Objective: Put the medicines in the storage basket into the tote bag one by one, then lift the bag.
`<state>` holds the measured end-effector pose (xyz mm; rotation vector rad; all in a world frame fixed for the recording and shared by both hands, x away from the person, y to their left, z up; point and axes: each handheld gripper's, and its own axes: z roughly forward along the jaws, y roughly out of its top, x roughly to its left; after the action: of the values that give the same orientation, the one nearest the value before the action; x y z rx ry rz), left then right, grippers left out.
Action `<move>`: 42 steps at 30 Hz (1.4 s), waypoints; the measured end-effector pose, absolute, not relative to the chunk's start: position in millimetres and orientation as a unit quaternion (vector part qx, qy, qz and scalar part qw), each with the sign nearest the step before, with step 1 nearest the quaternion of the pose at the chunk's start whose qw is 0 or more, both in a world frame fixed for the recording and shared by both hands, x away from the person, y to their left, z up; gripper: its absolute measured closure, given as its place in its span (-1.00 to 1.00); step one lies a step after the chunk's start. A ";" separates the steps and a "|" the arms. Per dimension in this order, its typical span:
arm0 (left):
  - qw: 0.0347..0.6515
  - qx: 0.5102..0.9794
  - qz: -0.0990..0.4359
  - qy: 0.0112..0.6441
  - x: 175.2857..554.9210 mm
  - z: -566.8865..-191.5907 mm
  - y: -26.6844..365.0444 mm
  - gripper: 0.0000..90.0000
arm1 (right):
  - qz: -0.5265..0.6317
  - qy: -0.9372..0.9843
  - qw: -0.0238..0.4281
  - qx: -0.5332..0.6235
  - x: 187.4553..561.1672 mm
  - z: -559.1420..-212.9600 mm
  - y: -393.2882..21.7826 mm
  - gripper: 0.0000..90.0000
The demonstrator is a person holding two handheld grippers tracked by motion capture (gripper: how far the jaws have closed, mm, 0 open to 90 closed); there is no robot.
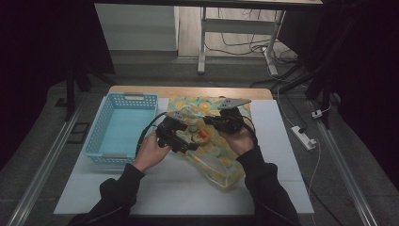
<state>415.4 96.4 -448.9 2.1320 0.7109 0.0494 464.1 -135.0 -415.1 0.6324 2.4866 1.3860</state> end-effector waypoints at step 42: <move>0.364 0.897 0.049 0.247 423.0 -471.7 66.4 -0.96 | 0.470 0.850 0.112 0.211 462.0 -415.7 -132.4 1.00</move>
<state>423.0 66.4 -471.7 2.3073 0.6364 0.1258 462.0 -132.4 -415.7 0.6188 2.4948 1.3801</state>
